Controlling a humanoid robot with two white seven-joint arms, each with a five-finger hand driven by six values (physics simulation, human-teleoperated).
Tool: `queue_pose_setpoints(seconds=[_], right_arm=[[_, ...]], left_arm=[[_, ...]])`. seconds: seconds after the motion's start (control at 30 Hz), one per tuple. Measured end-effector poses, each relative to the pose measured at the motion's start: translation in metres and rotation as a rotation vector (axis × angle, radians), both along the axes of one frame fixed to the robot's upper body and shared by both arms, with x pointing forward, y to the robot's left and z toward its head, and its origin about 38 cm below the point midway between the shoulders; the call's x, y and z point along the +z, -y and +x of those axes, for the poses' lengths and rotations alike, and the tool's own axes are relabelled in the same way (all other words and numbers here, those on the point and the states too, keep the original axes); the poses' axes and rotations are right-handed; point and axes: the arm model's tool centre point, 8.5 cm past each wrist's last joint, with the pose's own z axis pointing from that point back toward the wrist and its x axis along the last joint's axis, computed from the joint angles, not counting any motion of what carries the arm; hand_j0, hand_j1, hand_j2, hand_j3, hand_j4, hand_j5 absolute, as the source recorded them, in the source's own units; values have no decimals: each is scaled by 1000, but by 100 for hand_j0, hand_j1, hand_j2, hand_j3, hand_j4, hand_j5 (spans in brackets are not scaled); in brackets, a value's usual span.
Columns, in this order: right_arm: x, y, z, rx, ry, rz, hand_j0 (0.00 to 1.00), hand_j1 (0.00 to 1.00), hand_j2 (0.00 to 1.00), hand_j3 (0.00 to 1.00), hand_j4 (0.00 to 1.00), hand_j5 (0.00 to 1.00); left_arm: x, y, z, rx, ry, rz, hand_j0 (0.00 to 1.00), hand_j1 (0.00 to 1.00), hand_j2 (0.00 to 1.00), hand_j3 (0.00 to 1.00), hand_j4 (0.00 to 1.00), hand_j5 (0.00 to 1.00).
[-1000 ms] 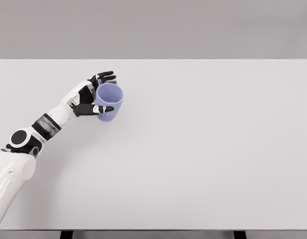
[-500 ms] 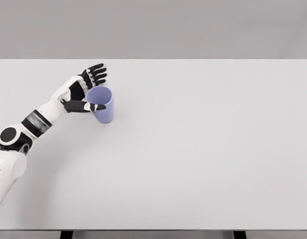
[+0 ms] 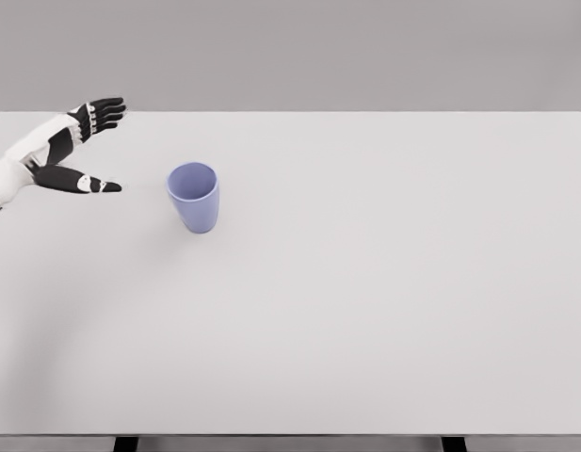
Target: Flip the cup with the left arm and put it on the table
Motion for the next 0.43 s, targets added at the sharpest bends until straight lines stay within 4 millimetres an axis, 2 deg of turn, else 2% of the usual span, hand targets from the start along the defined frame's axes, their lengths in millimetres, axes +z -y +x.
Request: queue_pose_setpoints(seconds=[0.07, 0.17, 0.43], right_arm=[[0, 0, 0, 0, 0, 0, 100, 100, 100, 100, 100, 100], [0, 0, 0, 0, 0, 0, 100, 100, 100, 100, 100, 100], [0, 0, 0, 0, 0, 0, 100, 100, 100, 100, 100, 100]], left_arm=[[-2, -5, -4, -24, 37, 165, 100, 100, 100, 100, 100, 100], [-7, -8, -8, -62, 69, 290, 100, 100, 100, 100, 100, 100], [-12, -12, -11, -84, 88, 358, 100, 100, 100, 100, 100, 100]])
